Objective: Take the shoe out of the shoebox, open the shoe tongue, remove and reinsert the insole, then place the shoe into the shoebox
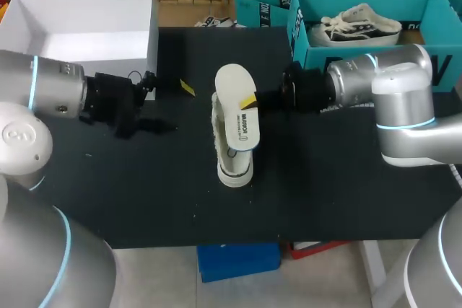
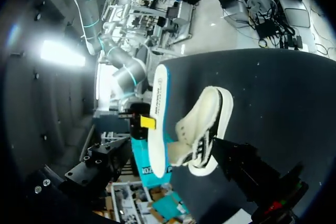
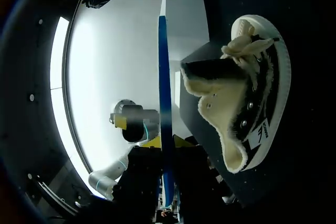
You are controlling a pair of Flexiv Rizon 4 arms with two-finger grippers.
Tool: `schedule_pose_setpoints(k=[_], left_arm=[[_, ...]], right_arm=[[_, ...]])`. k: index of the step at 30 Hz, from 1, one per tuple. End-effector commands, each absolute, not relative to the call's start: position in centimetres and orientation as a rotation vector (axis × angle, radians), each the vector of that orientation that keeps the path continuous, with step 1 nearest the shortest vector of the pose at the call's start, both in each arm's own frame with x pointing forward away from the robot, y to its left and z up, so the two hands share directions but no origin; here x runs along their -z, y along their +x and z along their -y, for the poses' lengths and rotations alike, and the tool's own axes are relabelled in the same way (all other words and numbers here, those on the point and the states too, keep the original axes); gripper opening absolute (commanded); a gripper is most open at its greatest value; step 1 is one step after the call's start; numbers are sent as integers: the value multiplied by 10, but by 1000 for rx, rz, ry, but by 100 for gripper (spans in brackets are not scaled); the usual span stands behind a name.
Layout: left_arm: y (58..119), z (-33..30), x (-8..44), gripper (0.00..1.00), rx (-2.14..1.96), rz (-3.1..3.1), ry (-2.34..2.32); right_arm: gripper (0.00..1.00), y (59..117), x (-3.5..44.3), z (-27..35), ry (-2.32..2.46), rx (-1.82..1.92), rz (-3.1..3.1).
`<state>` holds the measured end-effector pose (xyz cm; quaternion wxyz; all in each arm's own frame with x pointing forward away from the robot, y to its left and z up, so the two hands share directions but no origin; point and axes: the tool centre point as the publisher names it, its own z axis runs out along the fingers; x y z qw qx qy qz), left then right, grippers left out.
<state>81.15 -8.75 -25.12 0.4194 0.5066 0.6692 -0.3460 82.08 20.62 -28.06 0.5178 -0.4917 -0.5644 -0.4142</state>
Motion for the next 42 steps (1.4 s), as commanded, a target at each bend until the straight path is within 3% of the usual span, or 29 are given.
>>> schedule_pose_setpoints(k=[1,20,30,32,33,36,42], left_arm=[[814,94,261,100,925,-1545,1154],[840,153,271,99,1016,-1477,1054],[849,173,275,80,995,-1471,1049],[851,174,275,73,991,-1470,1044],[852,175,275,62,989,-1470,1043],[855,176,275,49,982,-1471,1037],[863,177,276,44,979,-1473,1026]], right_arm=[[0,821,281,-207,-1182,996,1354],[0,821,281,-207,-1182,996,1354],[0,821,281,-207,-1182,996,1354],[0,821,281,-207,-1182,996,1354],[0,821,281,-207,-1182,996,1354],[0,821,281,-207,-1182,996,1354],[0,821,281,-207,-1182,996,1354]])
